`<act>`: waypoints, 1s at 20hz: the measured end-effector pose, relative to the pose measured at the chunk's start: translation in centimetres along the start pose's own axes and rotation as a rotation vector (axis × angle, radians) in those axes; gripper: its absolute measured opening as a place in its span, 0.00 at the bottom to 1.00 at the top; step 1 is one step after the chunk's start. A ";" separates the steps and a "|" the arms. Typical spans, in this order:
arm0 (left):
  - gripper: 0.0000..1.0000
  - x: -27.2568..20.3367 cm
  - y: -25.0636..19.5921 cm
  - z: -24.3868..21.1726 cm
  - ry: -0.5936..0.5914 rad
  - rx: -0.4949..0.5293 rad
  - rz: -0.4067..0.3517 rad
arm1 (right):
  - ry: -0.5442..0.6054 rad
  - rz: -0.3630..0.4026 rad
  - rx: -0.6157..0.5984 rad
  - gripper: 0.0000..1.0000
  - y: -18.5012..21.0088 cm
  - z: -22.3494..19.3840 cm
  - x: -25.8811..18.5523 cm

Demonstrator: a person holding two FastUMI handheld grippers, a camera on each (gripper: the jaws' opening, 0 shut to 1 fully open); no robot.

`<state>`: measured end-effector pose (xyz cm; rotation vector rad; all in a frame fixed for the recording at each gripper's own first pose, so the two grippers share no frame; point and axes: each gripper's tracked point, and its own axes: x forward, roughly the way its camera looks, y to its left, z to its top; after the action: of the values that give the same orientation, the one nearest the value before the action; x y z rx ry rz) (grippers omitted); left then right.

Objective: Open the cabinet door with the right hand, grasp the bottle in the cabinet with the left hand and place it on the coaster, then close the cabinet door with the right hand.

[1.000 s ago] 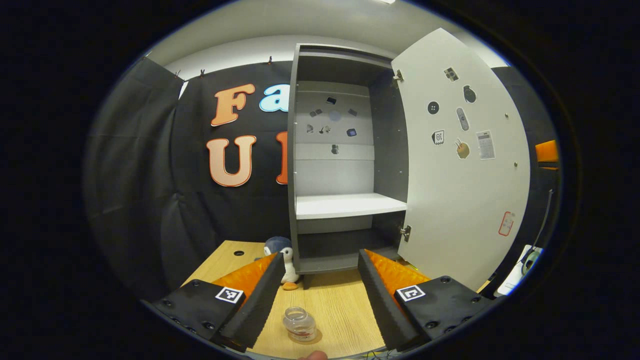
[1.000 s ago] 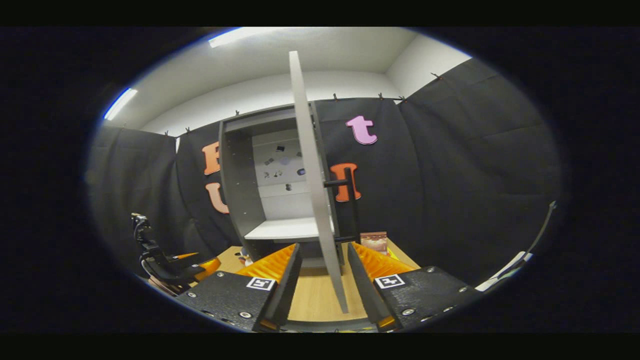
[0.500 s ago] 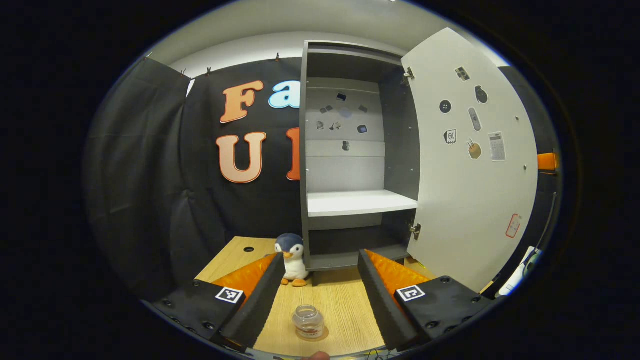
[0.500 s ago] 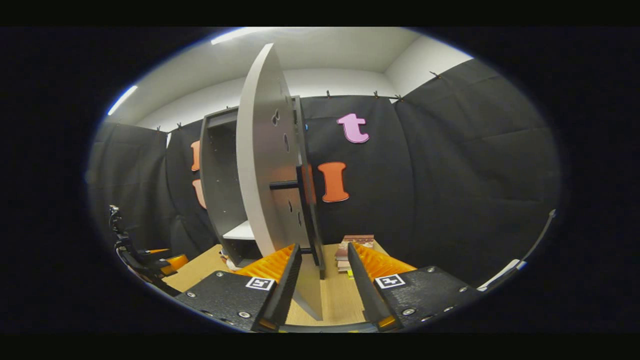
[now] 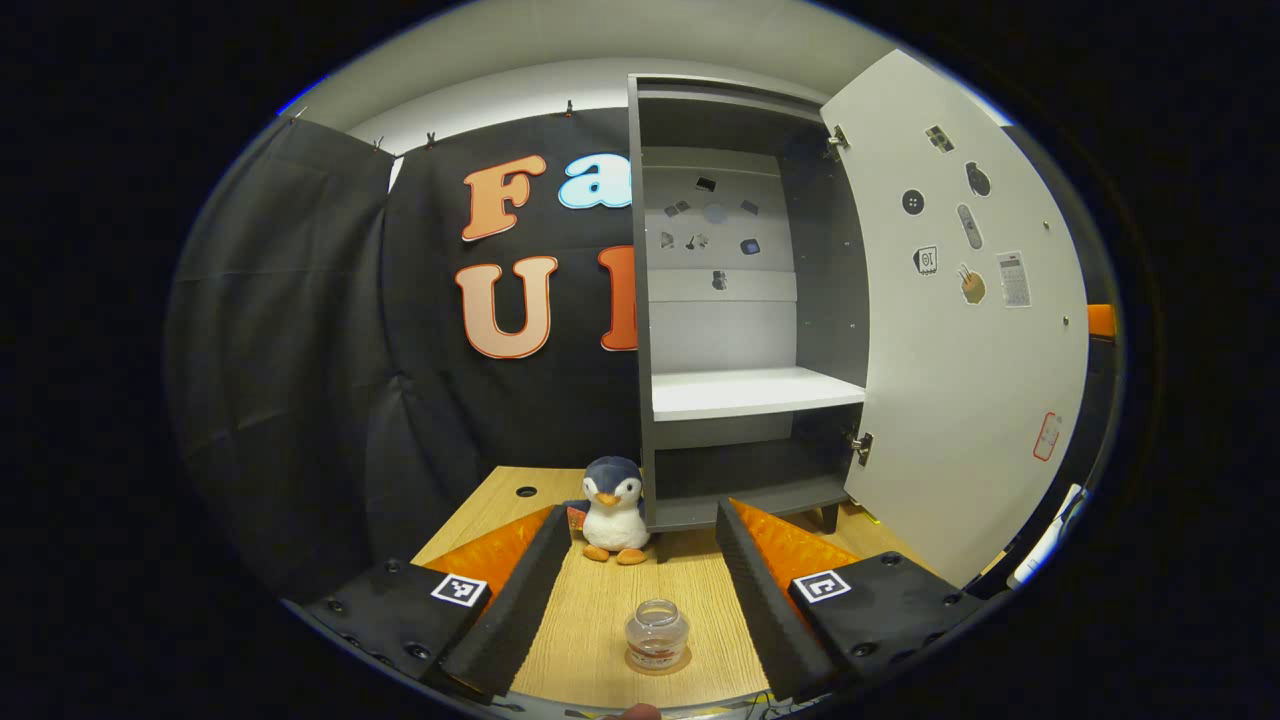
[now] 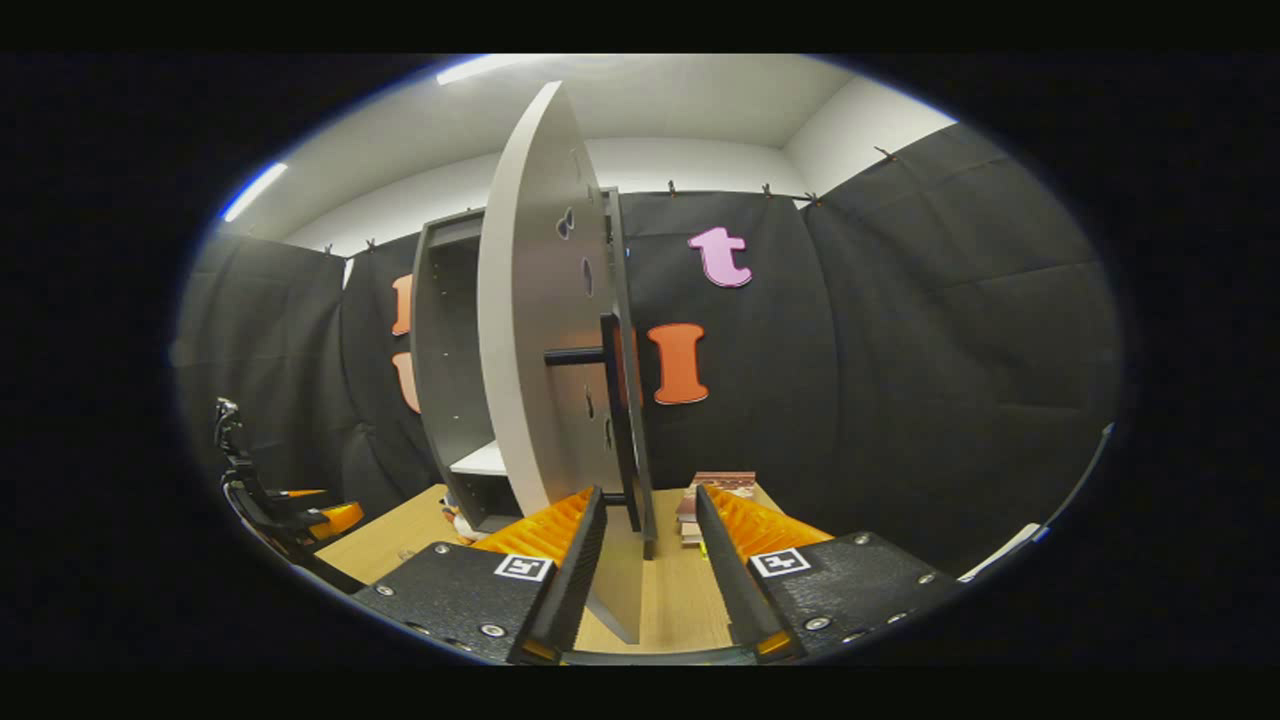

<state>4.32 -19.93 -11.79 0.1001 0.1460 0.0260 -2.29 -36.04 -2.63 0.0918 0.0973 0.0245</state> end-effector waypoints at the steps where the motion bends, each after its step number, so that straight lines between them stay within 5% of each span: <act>1: 0.95 0.2 -0.2 0.1 -0.004 0.001 -0.009 | 0.003 0.003 0.006 0.58 0.4 0.0 0.0; 7: 0.95 1.0 -0.4 0.5 -0.021 0.002 -0.069 | 0.029 0.049 0.009 0.57 4.1 -0.5 0.5; 15: 0.95 2.4 5.7 -1.4 0.034 -0.051 -0.015 | 0.040 0.125 0.051 0.57 10.2 -1.2 2.0; 16: 0.95 2.6 6.3 -1.6 0.040 -0.057 -0.009 | 0.043 0.130 0.053 0.65 10.7 -1.3 2.3; 17: 0.95 2.7 7.0 -1.8 0.044 -0.060 -0.002 | 0.041 0.134 0.055 0.49 11.2 -1.3 2.6; 18: 0.95 2.9 7.6 -1.9 0.045 -0.058 0.003 | 0.044 0.139 0.052 0.65 11.7 -1.1 2.9; 20: 0.95 3.1 8.8 -1.7 0.040 -0.053 0.009 | 0.043 0.148 0.043 0.59 12.1 -1.0 3.1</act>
<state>7.01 -10.94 -12.98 0.0477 0.1851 0.0410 0.49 -23.79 -2.85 0.1409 0.1341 0.1718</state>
